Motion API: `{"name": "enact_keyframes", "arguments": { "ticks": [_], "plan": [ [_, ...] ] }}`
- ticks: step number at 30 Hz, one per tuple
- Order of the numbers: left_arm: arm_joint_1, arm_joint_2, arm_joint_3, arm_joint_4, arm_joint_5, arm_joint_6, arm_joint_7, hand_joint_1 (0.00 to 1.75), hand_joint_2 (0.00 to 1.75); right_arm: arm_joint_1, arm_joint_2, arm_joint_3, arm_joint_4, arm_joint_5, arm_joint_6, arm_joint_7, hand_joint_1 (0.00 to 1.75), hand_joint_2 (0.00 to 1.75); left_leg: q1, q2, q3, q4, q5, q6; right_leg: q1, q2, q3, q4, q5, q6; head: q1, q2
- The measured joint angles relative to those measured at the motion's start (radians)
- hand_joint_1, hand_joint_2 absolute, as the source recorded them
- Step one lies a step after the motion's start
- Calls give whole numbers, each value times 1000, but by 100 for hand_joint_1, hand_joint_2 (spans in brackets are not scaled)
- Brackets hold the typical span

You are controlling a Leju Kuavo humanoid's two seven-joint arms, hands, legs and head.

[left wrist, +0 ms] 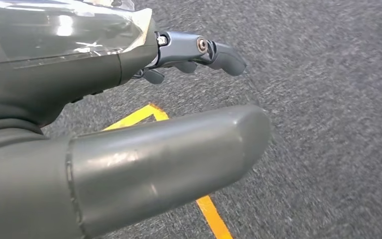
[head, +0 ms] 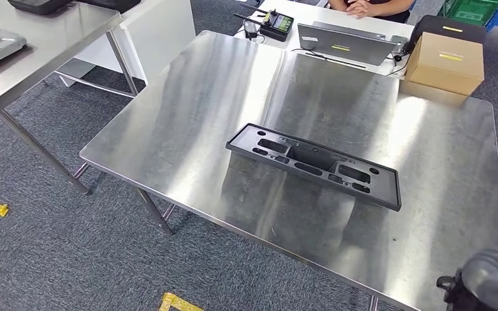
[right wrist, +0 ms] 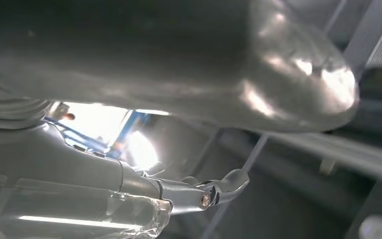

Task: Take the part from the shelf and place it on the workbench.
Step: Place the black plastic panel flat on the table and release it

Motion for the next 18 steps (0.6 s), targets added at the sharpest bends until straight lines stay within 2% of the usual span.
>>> {"name": "enact_keyframes", "arguments": {
  "ticks": [4,6,7,9,10,11,12,13,15,16,17,18],
  "plan": [
    [-13,19,21,54,16,1,5,0,0,58,69,0,-38,8,-5,5,0,0,-1,2,4,1,1,11,0,1,4,-4,1,7,0,0],
    [-14,23,30,65,18,-2,13,0,0,72,90,0,-45,8,2,8,0,0,5,5,12,-14,16,19,3,1,-1,14,-14,8,1,0],
    [-14,26,34,69,18,-7,18,0,0,77,98,-1,-47,7,6,8,0,0,8,7,15,-22,22,23,5,0,-13,45,-38,5,2,0],
    [-13,31,44,75,17,-17,31,0,0,85,110,-4,-48,3,15,9,0,0,11,10,13,-28,28,27,5,0,-57,159,-106,-6,4,0],
    [-13,32,49,77,17,-21,38,0,0,88,116,-6,-48,0,18,9,0,0,11,10,9,-27,30,26,5,0,-78,218,-133,-6,4,0],
    [-13,33,53,78,16,-22,43,0,0,91,121,-8,-48,-2,20,9,0,0,12,11,4,-27,33,25,3,0,-89,255,-147,-2,4,0],
    [-12,34,58,79,15,-22,47,0,0,93,126,-10,-48,-3,21,9,0,0,13,11,-1,-27,37,22,2,0,-80,255,-146,6,4,0],
    [-12,35,62,80,12,-21,51,0,0,94,130,-11,-48,-3,22,9,0,0,15,11,-6,-26,41,18,-1,0,-51,216,-131,16,4,0],
    [-12,35,68,81,0,-19,56,0,0,95,139,-14,-48,1,26,9,0,0,17,9,-14,-22,50,7,-5,0,41,72,-91,34,4,0],
    [-12,35,72,80,-8,-18,58,0,0,97,144,-15,-49,4,29,9,0,0,17,7,-16,-19,53,1,-5,2,73,20,-72,36,4,0],
    [-12,36,76,79,-16,-17,59,0,0,99,148,-17,-51,6,30,9,0,0,16,6,-17,-14,55,-5,-3,3,89,-9,-63,31,4,0],
    [-12,36,80,79,-22,-16,60,0,0,101,153,-18,-54,9,32,10,0,0,15,5,-17,-12,57,-11,0,6,91,-13,-59,23,4,0]
  ]
}}
